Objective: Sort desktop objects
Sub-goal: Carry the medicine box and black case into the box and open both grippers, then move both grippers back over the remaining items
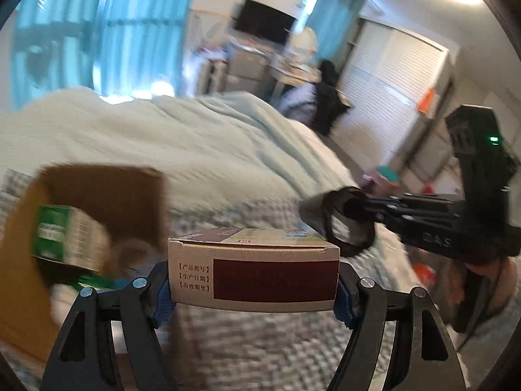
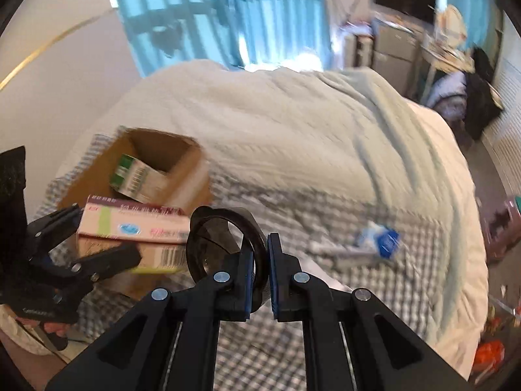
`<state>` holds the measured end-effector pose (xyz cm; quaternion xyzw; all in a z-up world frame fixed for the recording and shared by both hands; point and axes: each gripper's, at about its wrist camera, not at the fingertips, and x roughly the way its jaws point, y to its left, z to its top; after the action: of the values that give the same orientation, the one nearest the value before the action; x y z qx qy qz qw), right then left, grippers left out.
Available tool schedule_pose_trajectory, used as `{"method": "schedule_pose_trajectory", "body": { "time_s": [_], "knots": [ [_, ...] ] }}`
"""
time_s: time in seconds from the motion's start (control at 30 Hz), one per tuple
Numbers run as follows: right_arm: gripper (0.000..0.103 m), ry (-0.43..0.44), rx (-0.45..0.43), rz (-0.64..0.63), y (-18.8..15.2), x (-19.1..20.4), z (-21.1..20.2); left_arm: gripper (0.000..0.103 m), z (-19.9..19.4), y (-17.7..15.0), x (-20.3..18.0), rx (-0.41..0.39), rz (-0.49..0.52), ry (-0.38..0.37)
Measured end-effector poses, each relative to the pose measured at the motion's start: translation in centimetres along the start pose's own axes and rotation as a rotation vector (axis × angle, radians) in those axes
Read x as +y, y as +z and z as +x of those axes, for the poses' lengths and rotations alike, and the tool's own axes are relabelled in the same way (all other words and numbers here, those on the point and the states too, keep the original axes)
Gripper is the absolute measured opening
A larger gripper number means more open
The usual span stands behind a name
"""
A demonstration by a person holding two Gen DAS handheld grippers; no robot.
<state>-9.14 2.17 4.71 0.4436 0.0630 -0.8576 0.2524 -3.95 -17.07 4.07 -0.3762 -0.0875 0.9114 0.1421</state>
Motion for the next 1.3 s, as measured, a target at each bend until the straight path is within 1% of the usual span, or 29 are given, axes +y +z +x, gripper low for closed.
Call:
{"method": "schedule_pose_trajectory", "body": {
  "time_s": [0.1,0.2,0.27,0.33,0.4,0.5,0.53,0.57,0.6,0.63,0.67,0.7,0.77,0.83,0.9,0.93,1.0,1.1,1.2,1.3],
  "knots": [
    [0.008,0.074,-0.005,-0.038,1.9,3.9,1.2,0.077,-2.1,0.7,2.8,-0.044,-0.024,0.094],
    [0.008,0.125,0.0,-0.084,3.1,7.6,3.0,0.077,-3.3,0.5,5.9,-0.059,-0.055,0.18],
    [0.008,0.164,0.011,-0.108,3.8,9.5,4.0,0.077,-3.7,0.1,7.9,-0.055,-0.072,0.245],
    [0.008,0.185,0.025,-0.147,4.1,12.0,5.2,0.077,-3.3,-0.6,9.5,-0.035,-0.09,0.281],
    [0.008,0.183,0.044,-0.186,4.2,13.9,6.8,0.077,-3.3,-1.2,10.9,-0.014,-0.101,0.302],
    [0.01,0.205,0.069,-0.184,4.4,14.8,8.2,0.078,-3.2,-2.1,12.4,0.001,-0.112,0.35],
    [0.013,0.21,0.079,-0.184,4.3,15.0,8.6,0.078,-3.2,-2.3,12.8,0.006,-0.116,0.36],
    [0.016,0.2,0.078,-0.192,4.3,15.1,8.7,0.081,-3.5,-2.6,13.3,0.005,-0.124,0.367],
    [0.018,0.188,0.069,-0.194,4.4,15.1,8.5,0.086,-3.6,-2.8,13.5,0.0,-0.131,0.368],
    [0.026,0.187,0.061,-0.186,4.5,14.7,8.3,0.089,-3.9,-2.8,13.6,-0.008,-0.138,0.368],
    [0.031,0.187,0.055,-0.176,4.6,14.5,8.1,0.096,-4.1,-2.9,13.5,-0.015,-0.144,0.374],
    [0.035,0.184,0.039,-0.155,4.7,14.0,7.6,0.097,-4.3,-2.8,13.3,-0.019,-0.148,0.379],
    [0.036,0.178,0.02,-0.14,5.3,13.4,6.7,0.097,-4.6,-2.7,13.0,-0.024,-0.147,0.369],
    [0.037,0.154,-0.002,-0.133,5.3,12.3,5.3,0.097,-4.8,-2.6,12.4,-0.024,-0.146,0.367],
    [0.038,0.113,-0.03,-0.112,4.8,10.0,3.6,0.097,-5.0,-2.5,11.0,-0.027,-0.14,0.349],
    [0.04,0.093,-0.039,-0.097,4.6,8.9,3.0,0.097,-4.9,-2.4,10.1,-0.029,-0.131,0.337],
    [0.044,0.029,-0.068,-0.042,3.8,5.7,1.5,0.097,-4.6,-2.2,8.0,-0.035,-0.097,0.304],
    [0.044,-0.052,-0.088,0.04,2.1,1.0,-0.6,0.099,-3.6,-2.0,4.1,-0.03,-0.024,0.237],
    [0.046,-0.115,-0.089,0.112,0.1,-3.2,-1.9,0.099,-1.6,-2.2,0.1,0.011,0.04,0.143],
    [0.047,-0.163,-0.077,0.169,-1.7,-6.7,-2.1,0.099,1.1,-2.8,-3.4,0.057,0.082,0.092]
  ]
}}
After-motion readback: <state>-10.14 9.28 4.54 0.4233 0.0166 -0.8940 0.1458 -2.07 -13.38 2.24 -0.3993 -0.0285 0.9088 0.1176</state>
